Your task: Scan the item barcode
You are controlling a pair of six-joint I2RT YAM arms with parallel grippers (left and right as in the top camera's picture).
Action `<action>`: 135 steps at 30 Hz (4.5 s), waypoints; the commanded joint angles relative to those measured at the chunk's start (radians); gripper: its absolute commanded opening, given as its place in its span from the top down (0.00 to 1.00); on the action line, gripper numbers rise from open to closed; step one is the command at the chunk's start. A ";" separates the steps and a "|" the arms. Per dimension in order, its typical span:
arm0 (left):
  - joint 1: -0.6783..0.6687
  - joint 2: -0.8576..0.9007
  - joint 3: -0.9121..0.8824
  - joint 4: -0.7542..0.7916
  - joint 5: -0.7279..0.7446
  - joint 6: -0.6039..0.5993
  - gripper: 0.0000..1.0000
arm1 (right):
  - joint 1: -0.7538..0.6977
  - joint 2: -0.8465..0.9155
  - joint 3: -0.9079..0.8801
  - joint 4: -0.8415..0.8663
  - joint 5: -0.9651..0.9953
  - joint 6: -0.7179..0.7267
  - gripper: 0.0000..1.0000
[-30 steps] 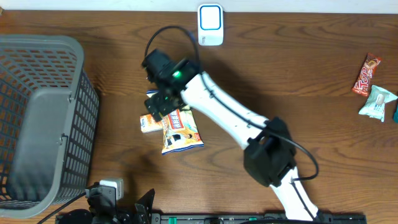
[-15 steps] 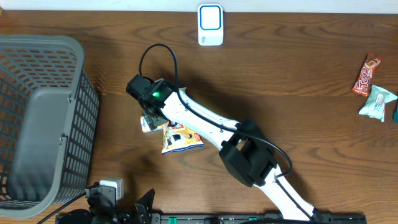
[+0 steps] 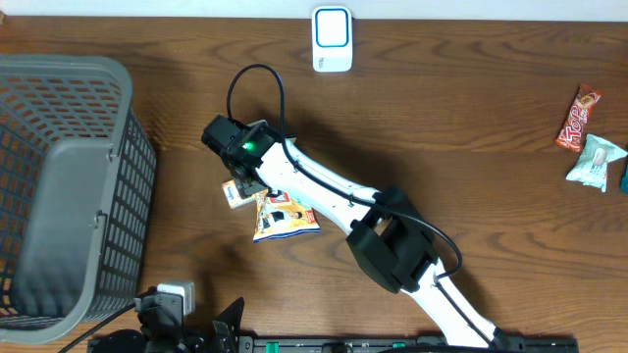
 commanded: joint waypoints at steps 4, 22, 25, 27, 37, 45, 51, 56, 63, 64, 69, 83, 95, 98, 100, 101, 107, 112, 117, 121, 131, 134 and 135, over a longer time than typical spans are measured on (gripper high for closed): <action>-0.004 -0.007 0.005 0.000 0.001 0.017 0.02 | -0.005 -0.055 0.028 -0.024 0.009 0.017 0.06; -0.004 -0.007 0.005 0.000 0.001 0.017 0.02 | -0.003 -0.086 0.018 -0.082 0.023 0.062 0.10; -0.004 -0.007 0.005 0.000 0.001 0.017 0.02 | -0.003 -0.082 0.008 -0.082 0.054 0.075 0.11; -0.004 -0.007 0.005 0.000 0.001 0.017 0.02 | -0.003 -0.078 -0.005 -0.080 0.061 0.097 0.11; -0.004 -0.007 0.005 0.000 0.001 0.017 0.02 | -0.003 -0.075 -0.119 -0.010 0.060 0.138 0.14; -0.004 -0.007 0.005 0.000 0.001 0.017 0.02 | -0.003 -0.075 -0.142 -0.008 0.060 0.158 0.19; -0.004 -0.007 0.005 0.000 0.001 0.017 0.02 | -0.003 -0.075 -0.142 -0.005 0.060 0.174 0.36; -0.004 -0.007 0.005 0.000 0.001 0.017 0.02 | -0.003 -0.075 -0.142 0.000 0.055 0.193 0.45; -0.004 -0.007 0.005 0.000 0.001 0.017 0.02 | -0.014 -0.075 -0.145 0.015 -0.005 0.200 0.74; -0.004 -0.007 0.005 0.000 0.001 0.017 0.02 | -0.016 -0.075 -0.145 0.016 -0.013 0.200 0.79; -0.004 -0.007 0.005 0.000 0.001 0.017 0.02 | -0.036 -0.075 -0.145 0.016 -0.092 0.199 0.99; -0.004 -0.007 0.005 0.000 0.001 0.017 0.02 | -0.245 -0.225 -0.143 -0.043 -0.860 -0.239 0.99; -0.004 -0.007 0.005 0.000 0.001 0.017 0.02 | -0.435 -0.326 -0.144 -0.388 -1.189 -0.792 0.99; -0.004 -0.007 0.005 0.000 0.001 0.017 0.02 | -0.402 -0.326 -0.144 -0.358 -1.109 -0.789 0.71; -0.004 -0.007 0.005 0.000 0.001 0.017 0.02 | -0.362 -0.326 -0.144 -0.318 -1.022 -0.744 0.62; -0.004 -0.007 0.005 0.000 0.001 0.017 0.02 | -0.343 -0.326 -0.144 -0.294 -0.966 -0.708 0.62; -0.004 -0.007 0.005 0.000 0.001 0.017 0.02 | -0.191 -0.319 -0.144 -0.113 -0.419 -0.301 0.35; -0.004 -0.007 0.005 0.000 0.001 0.017 0.02 | -0.109 -0.285 -0.146 -0.008 -0.282 -0.170 0.06; -0.004 -0.007 0.005 0.000 0.001 0.017 0.02 | -0.054 -0.206 -0.146 0.046 -0.181 -0.082 0.03; -0.004 -0.007 0.005 0.000 0.001 0.017 0.02 | -0.040 -0.141 -0.146 0.075 -0.174 -0.019 0.04; -0.004 -0.007 0.005 0.000 0.001 0.017 0.02 | -0.048 -0.031 -0.146 0.059 -0.175 0.060 0.40; -0.004 -0.007 0.005 0.000 0.001 0.017 0.02 | -0.050 -0.003 -0.146 0.025 -0.206 0.070 0.97; -0.004 -0.007 0.005 0.000 0.001 0.017 0.02 | -0.051 0.004 -0.146 0.019 -0.223 0.069 0.99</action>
